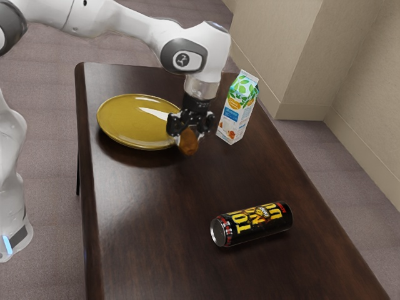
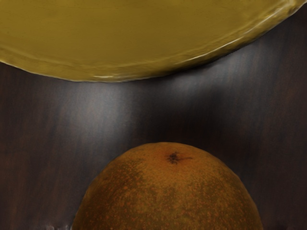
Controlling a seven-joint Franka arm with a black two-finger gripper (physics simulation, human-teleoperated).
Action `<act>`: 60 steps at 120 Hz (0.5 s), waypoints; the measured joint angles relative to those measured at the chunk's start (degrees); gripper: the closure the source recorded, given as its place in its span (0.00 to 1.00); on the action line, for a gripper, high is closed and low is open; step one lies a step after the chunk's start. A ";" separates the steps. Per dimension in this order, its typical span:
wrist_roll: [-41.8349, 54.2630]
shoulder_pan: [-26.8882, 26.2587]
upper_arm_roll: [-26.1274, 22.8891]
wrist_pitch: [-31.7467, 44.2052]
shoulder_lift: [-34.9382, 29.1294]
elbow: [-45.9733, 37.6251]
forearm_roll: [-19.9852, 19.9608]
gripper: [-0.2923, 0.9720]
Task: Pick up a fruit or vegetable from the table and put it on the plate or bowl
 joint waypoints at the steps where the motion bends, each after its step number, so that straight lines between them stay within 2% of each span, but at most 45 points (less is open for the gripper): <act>1: -0.11 0.16 0.00 -0.41 -0.35 0.17 0.19 0.55; 14: -0.76 2.80 1.15 -5.28 -2.98 2.63 2.95 0.55; 37: 1.77 4.69 10.69 -9.59 -2.90 2.78 7.51 0.56; 43: 2.52 4.75 11.60 -10.19 -2.58 2.51 8.14 0.52; 55: 3.85 4.76 12.26 -10.99 -2.39 2.23 8.87 0.51; 60: 4.44 4.68 12.32 -11.21 -2.37 2.20 9.26 0.45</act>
